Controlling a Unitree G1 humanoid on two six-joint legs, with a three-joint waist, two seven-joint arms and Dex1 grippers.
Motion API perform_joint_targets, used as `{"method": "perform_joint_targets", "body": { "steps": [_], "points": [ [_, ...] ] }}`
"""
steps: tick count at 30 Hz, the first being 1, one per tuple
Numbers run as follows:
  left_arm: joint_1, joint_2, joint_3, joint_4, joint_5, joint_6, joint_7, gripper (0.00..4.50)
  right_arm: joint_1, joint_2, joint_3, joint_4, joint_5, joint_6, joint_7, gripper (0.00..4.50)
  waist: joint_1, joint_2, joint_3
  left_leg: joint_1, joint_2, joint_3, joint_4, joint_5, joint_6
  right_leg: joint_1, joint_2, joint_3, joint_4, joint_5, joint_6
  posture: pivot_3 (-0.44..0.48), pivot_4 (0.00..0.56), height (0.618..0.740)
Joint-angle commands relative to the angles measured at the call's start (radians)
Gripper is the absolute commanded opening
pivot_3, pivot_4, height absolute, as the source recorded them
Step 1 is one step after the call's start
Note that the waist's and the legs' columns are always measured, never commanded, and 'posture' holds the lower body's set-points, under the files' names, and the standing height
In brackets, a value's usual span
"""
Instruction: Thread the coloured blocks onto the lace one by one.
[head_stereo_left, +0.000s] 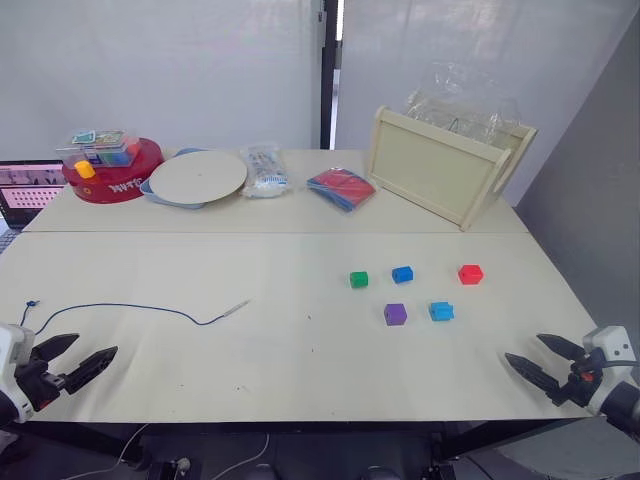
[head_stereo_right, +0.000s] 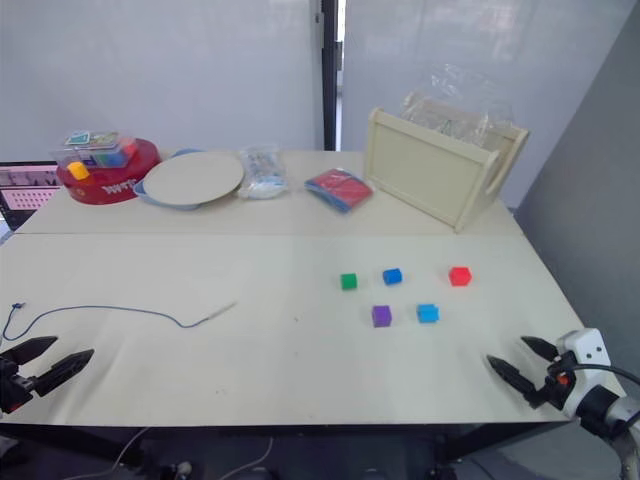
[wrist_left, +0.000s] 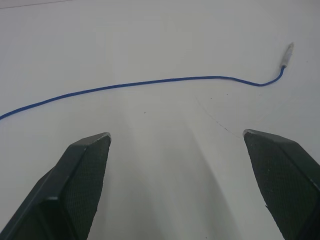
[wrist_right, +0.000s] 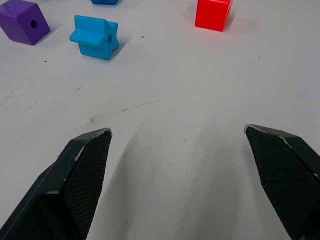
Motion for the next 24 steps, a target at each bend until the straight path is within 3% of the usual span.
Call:
{"method": "perform_joint_targets", "body": {
  "steps": [1, 5, 10, 17, 24],
  "points": [
    [-0.004, 0.024, 0.040, -0.007, -0.007, -0.019, -0.012, 4.47, -0.009, 0.009, -0.009, -0.016, 0.013, -0.024, -0.002, 4.50, 0.000, 0.000, 0.000, 0.000, 0.000, 0.000, 0.000, 0.000, 0.000, 0.000, 0.000, 0.000, 0.000, 0.000, 0.000, 0.000, 0.150, 0.740],
    [-0.031, 0.017, 0.030, -0.032, -0.042, 0.018, -0.027, 4.47, -0.023, 0.036, 0.010, -0.098, 0.058, 0.019, 0.010, 4.50, 0.000, 0.000, 0.000, 0.000, 0.000, 0.000, 0.000, 0.000, 0.000, 0.000, 0.000, 0.000, 0.000, 0.000, 0.000, 0.000, 0.150, 0.740],
    [-0.097, 0.017, -0.071, -0.069, -0.038, 0.038, -0.061, 4.47, -0.050, 0.017, 0.071, -0.248, 0.124, 0.121, 0.047, 4.50, 0.000, 0.001, 0.000, 0.000, 0.000, 0.000, 0.000, 0.000, 0.000, 0.000, 0.000, 0.000, 0.000, 0.000, 0.000, 0.000, 0.150, 0.740],
    [-0.433, 0.036, -0.369, 0.110, 0.070, -0.006, -0.205, 4.47, -0.114, -0.088, 0.209, -0.490, 0.227, 0.295, 0.156, 4.50, 0.015, 0.001, 0.001, -0.001, 0.000, -0.001, 0.003, 0.000, 0.000, 0.000, 0.000, -0.002, 0.002, 0.000, 0.000, 0.000, 0.150, 0.740],
    [-0.656, -0.060, -0.556, 0.344, 0.213, -0.137, -0.230, 4.47, -0.188, -0.091, 0.303, -0.583, 0.210, 0.339, 0.130, 4.50, 0.013, 0.000, 0.001, -0.004, 0.000, -0.001, 0.004, 0.000, 0.001, -0.003, 0.001, -0.002, 0.001, 0.000, 0.000, 0.000, 0.150, 0.740]
  ]
}}
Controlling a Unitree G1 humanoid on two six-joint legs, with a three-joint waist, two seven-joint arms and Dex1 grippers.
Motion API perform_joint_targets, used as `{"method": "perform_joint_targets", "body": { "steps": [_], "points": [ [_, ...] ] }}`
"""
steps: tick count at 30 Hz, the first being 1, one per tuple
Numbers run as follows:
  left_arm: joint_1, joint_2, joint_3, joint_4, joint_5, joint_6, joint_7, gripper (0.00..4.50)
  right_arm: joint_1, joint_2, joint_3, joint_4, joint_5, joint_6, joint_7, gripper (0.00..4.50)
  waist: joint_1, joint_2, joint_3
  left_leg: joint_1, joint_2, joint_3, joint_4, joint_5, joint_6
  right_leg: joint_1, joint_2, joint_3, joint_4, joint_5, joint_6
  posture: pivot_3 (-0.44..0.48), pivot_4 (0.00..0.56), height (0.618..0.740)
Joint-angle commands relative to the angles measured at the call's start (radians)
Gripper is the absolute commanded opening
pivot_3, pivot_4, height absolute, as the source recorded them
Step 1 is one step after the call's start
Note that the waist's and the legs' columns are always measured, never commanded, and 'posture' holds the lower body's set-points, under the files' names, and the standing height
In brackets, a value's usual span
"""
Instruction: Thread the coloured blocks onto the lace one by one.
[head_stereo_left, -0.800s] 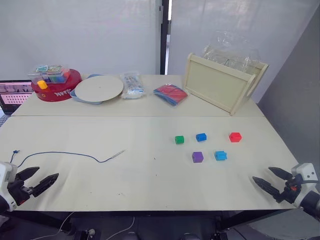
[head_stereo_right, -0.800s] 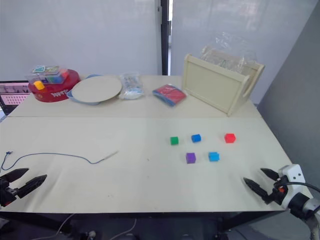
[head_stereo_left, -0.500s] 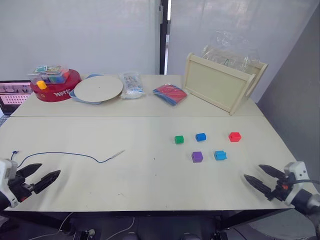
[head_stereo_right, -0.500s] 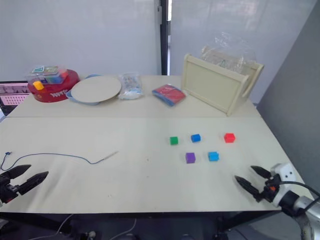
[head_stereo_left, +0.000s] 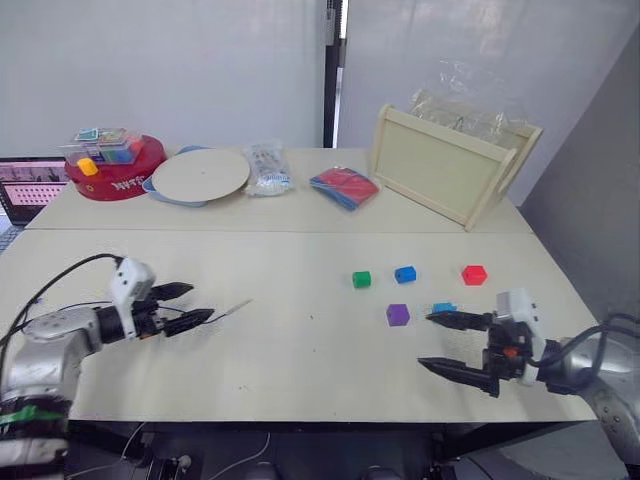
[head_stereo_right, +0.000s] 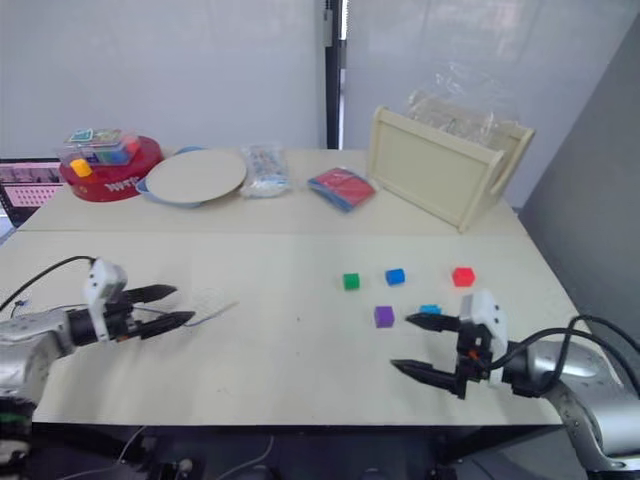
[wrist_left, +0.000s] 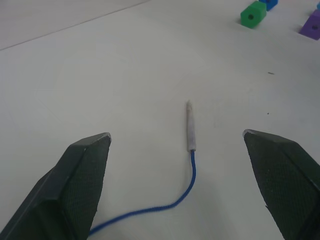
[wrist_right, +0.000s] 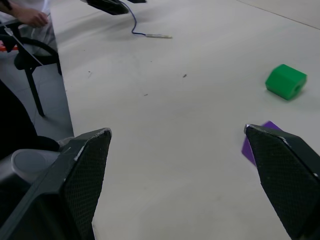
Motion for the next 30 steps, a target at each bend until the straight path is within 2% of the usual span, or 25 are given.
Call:
{"method": "perform_joint_targets", "body": {
  "steps": [1, 9, 13, 19, 26, 27, 30],
  "points": [
    [-0.039, -0.034, -0.058, 0.085, 0.072, -0.081, 0.004, 4.47, -0.027, -0.001, 0.013, -0.057, 0.013, 0.018, -0.024, 4.50, -0.001, 0.000, 0.000, 0.000, 0.000, 0.000, 0.001, 0.000, 0.000, 0.000, 0.000, 0.000, 0.000, 0.000, 0.000, 0.000, 0.150, 0.740],
    [-0.057, -0.070, -0.166, 0.160, 0.231, -0.157, 0.107, 4.47, 0.027, 0.020, -0.003, -0.130, 0.026, 0.042, -0.089, 4.50, 0.013, 0.000, 0.000, 0.000, 0.000, -0.001, 0.002, 0.000, 0.000, 0.000, 0.000, 0.000, 0.003, 0.000, 0.000, 0.000, 0.150, 0.740],
    [-0.037, -0.079, -0.193, 0.130, 0.240, -0.116, 0.106, 4.47, 0.058, 0.034, -0.012, -0.162, 0.040, 0.053, -0.114, 4.50, 0.013, 0.003, -0.002, 0.004, 0.000, 0.000, 0.002, 0.000, 0.000, 0.004, 0.000, 0.000, 0.003, 0.000, 0.000, 0.000, 0.150, 0.740],
    [-0.001, -0.072, -0.194, 0.088, 0.205, -0.029, 0.058, 2.59, 0.070, 0.032, -0.017, -0.162, 0.035, 0.048, -0.126, 4.50, 0.013, 0.003, -0.002, 0.005, 0.000, 0.000, 0.002, 0.000, 0.000, 0.004, 0.000, 0.000, 0.004, 0.000, 0.001, 0.000, 0.150, 0.740],
    [-0.044, -0.083, -0.200, 0.119, 0.211, -0.056, 0.028, 0.28, 0.035, 0.040, 0.001, -0.127, 0.017, 0.039, -0.144, 4.50, 0.012, 0.004, -0.002, 0.005, 0.000, 0.000, 0.002, 0.000, 0.000, 0.004, 0.000, 0.001, 0.003, 0.000, 0.001, 0.000, 0.150, 0.740],
    [-0.052, -0.085, -0.198, 0.123, 0.208, -0.056, 0.023, 0.02, 0.034, 0.044, 0.003, -0.125, 0.016, 0.038, -0.148, 4.50, 0.012, 0.004, -0.002, 0.005, -0.001, 0.000, 0.002, 0.000, 0.000, 0.004, 0.000, 0.001, 0.003, 0.000, 0.001, 0.000, 0.150, 0.740],
    [-0.079, -0.088, -0.186, 0.141, 0.201, -0.069, 0.010, 0.02, 0.038, 0.057, 0.008, -0.120, 0.006, 0.031, -0.160, 4.50, 0.014, 0.004, -0.002, 0.004, -0.001, 0.000, 0.002, 0.000, 0.000, 0.004, 0.000, 0.000, 0.003, -0.001, 0.001, 0.000, 0.150, 0.740]
  ]
}}
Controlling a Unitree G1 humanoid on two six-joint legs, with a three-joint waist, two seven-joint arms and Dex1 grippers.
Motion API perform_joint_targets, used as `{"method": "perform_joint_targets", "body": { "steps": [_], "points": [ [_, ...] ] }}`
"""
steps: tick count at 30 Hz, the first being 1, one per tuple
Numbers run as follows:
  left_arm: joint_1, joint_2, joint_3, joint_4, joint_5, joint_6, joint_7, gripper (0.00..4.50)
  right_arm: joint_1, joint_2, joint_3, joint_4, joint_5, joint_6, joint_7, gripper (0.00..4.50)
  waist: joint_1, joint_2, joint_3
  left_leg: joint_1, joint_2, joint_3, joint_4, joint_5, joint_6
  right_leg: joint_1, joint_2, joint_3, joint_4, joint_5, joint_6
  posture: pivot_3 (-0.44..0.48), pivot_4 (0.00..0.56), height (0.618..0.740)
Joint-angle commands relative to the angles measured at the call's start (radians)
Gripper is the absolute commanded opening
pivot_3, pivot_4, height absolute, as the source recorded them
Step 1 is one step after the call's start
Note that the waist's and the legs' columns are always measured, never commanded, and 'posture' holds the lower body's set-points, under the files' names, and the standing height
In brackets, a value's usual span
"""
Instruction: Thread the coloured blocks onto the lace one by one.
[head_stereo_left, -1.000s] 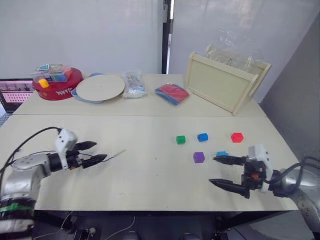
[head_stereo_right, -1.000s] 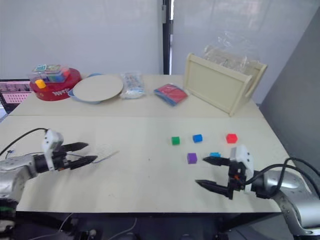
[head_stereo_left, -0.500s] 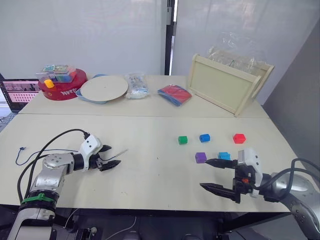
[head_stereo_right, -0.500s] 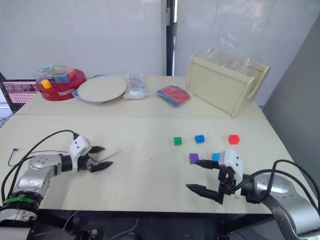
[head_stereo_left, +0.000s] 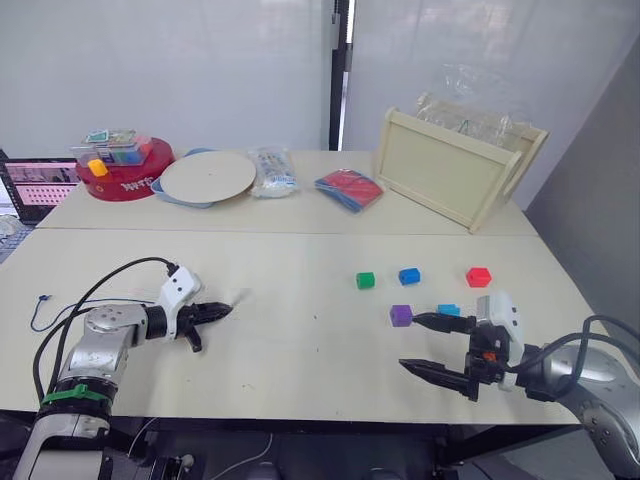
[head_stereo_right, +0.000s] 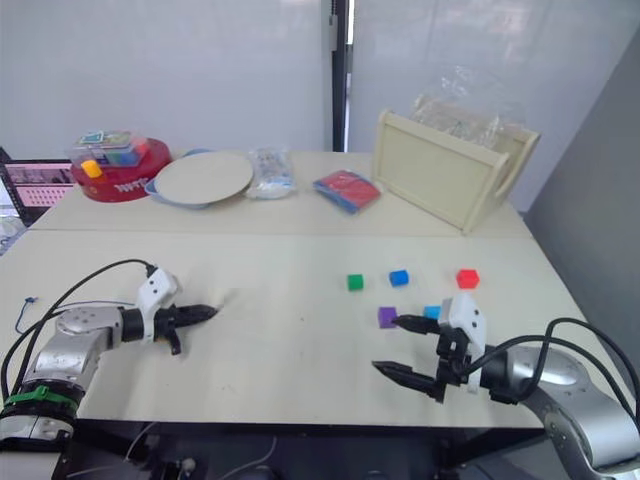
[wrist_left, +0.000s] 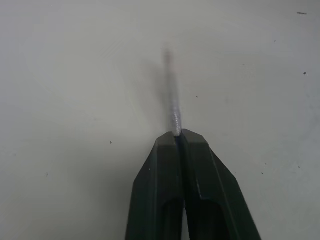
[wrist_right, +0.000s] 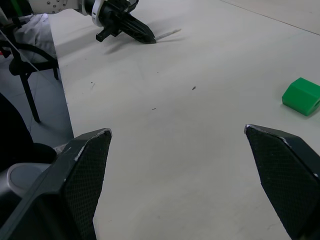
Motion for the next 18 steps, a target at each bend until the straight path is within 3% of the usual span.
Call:
{"method": "perform_joint_targets", "body": {
  "steps": [1, 8, 18],
  "points": [
    [0.002, -0.014, -0.032, 0.044, 0.008, 0.005, -0.043, 0.02, -0.002, 0.014, -0.010, -0.007, -0.004, -0.025, -0.014, 4.50, 0.001, 0.000, 0.000, 0.000, 0.000, 0.000, 0.000, 0.000, 0.000, 0.000, 0.000, 0.000, 0.000, 0.000, 0.000, 0.000, 0.150, 0.740],
    [-0.036, 0.020, -0.001, 0.046, -0.007, -0.013, -0.087, 0.02, 0.036, 0.042, -0.019, -0.006, -0.033, -0.044, -0.046, 4.50, 0.000, -0.001, 0.000, -0.001, 0.000, 0.000, 0.000, 0.000, 0.000, -0.001, 0.000, 0.000, 0.000, 0.000, 0.000, 0.000, 0.150, 0.740],
    [-0.032, 0.096, -0.033, -0.121, -0.019, 0.050, -0.202, 0.02, 0.081, 0.079, -0.011, -0.023, -0.061, -0.067, -0.089, 4.50, -0.002, -0.003, 0.002, -0.004, 0.000, 0.000, 0.000, 0.000, 0.000, -0.003, 0.000, -0.001, 0.000, 0.000, 0.000, 0.000, 0.150, 0.740]
  ]
}}
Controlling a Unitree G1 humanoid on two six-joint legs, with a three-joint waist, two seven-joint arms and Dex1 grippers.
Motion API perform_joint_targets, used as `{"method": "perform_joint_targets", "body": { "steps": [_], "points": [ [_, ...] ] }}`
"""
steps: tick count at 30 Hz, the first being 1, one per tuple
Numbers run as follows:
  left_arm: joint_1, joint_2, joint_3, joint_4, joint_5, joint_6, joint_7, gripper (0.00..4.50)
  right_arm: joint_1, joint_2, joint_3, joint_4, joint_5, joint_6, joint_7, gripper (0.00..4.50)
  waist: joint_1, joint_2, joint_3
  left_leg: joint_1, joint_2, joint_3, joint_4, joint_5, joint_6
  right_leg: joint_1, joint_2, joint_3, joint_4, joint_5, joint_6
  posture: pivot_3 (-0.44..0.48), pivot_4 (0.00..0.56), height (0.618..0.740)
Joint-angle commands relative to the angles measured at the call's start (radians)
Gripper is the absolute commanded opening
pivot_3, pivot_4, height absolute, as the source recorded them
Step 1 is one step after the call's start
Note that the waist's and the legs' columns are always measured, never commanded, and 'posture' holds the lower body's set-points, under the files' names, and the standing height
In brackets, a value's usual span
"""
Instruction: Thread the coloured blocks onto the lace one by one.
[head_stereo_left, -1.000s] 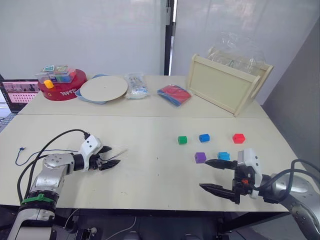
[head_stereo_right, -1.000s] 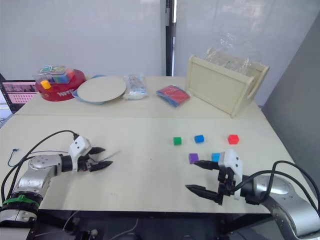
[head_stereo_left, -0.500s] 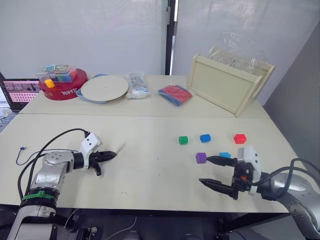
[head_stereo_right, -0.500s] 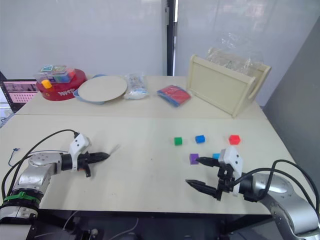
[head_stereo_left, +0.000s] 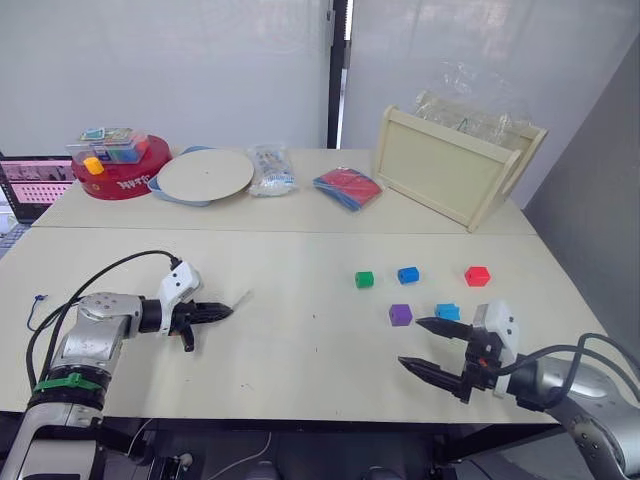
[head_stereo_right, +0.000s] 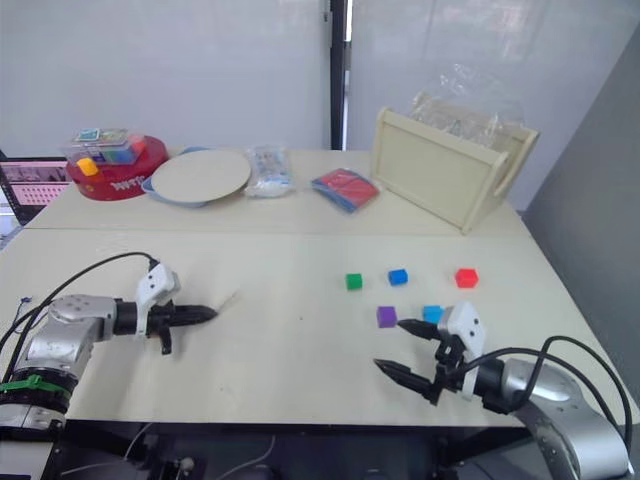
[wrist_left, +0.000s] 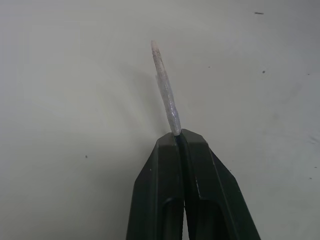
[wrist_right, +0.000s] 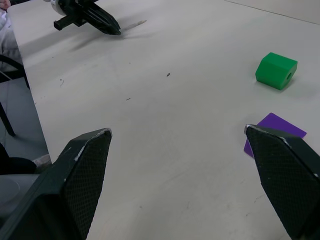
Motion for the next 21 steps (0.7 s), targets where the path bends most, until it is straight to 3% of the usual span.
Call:
{"method": "perform_joint_targets", "body": {
  "steps": [1, 6, 13, 21],
  "points": [
    [0.021, 0.037, -0.016, -0.091, -0.018, 0.015, -0.065, 0.02, 0.014, 0.004, -0.013, -0.034, -0.002, -0.027, -0.009, 4.50, -0.001, 0.000, 0.000, 0.000, 0.000, 0.000, 0.000, 0.000, 0.000, 0.000, 0.000, 0.000, 0.000, 0.000, 0.000, 0.000, 0.150, 0.740],
    [0.056, 0.060, -0.059, -0.117, 0.040, -0.020, -0.063, 0.02, 0.032, 0.004, -0.021, -0.046, 0.007, -0.026, -0.015, 4.50, -0.002, 0.000, 0.000, 0.000, 0.000, 0.000, 0.000, 0.000, 0.000, 0.000, 0.000, 0.000, 0.000, 0.000, 0.000, 0.000, 0.150, 0.740],
    [0.072, 0.024, -0.062, -0.086, 0.043, -0.054, -0.019, 2.25, 0.054, 0.004, -0.026, -0.064, 0.015, -0.026, -0.019, 4.50, 0.000, 0.000, 0.000, 0.000, 0.000, 0.000, 0.000, 0.000, 0.000, 0.000, 0.000, 0.000, 0.000, 0.000, 0.000, 0.000, 0.150, 0.740],
    [0.134, -0.021, -0.036, -0.057, 0.002, -0.112, -0.033, 2.25, 0.063, -0.015, -0.051, -0.061, 0.025, -0.024, -0.006, 4.50, 0.000, 0.000, 0.000, 0.000, 0.000, 0.000, 0.000, 0.000, 0.000, 0.000, 0.000, 0.000, 0.000, 0.000, 0.000, 0.000, 0.150, 0.740]
  ]
}}
